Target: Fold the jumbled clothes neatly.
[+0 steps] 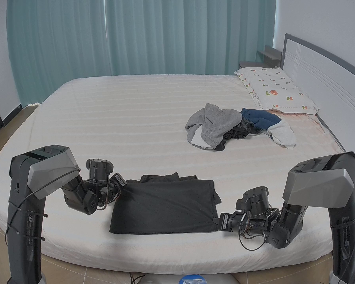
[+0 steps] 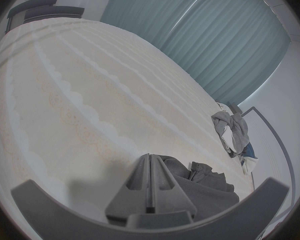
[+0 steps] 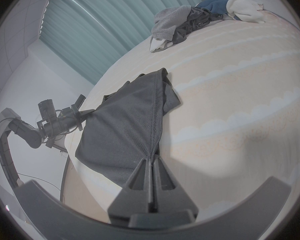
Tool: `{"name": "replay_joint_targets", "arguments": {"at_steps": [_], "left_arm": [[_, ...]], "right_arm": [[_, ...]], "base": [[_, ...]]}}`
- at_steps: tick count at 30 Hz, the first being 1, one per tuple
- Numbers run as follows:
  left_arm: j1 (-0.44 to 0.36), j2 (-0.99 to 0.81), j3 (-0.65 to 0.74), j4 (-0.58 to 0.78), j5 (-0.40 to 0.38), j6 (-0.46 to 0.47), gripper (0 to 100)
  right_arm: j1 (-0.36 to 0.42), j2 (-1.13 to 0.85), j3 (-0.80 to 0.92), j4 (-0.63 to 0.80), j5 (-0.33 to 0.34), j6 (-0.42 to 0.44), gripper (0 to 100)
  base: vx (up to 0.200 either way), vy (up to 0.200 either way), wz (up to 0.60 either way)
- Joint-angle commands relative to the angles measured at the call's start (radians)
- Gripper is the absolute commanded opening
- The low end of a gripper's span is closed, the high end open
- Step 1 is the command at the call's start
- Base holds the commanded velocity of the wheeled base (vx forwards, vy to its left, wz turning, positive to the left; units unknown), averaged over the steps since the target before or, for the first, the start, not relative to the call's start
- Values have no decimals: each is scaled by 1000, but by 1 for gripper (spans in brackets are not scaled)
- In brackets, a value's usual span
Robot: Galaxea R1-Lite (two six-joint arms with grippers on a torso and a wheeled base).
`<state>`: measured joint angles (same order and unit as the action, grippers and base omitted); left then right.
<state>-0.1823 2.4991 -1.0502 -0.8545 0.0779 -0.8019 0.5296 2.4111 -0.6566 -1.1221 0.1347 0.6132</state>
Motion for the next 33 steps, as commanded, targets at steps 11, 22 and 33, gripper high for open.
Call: {"name": "replay_joint_targets", "arguments": {"at_steps": [11, 22, 33], "left_arm": [[0, -13, 18, 3, -6, -45, 100], [20, -54, 19, 9, -33, -140, 100], [35, -82, 61, -1, -109, -160, 100]], "right_arm": [[1, -24, 3, -18, -15, -3, 100], [-94, -44, -261, 122, -69, 8, 100], [-118, 112, -528, 254, 3, 57, 100]], "base": [[0, 0, 0], [0, 0, 0], [0, 0, 0]]}}
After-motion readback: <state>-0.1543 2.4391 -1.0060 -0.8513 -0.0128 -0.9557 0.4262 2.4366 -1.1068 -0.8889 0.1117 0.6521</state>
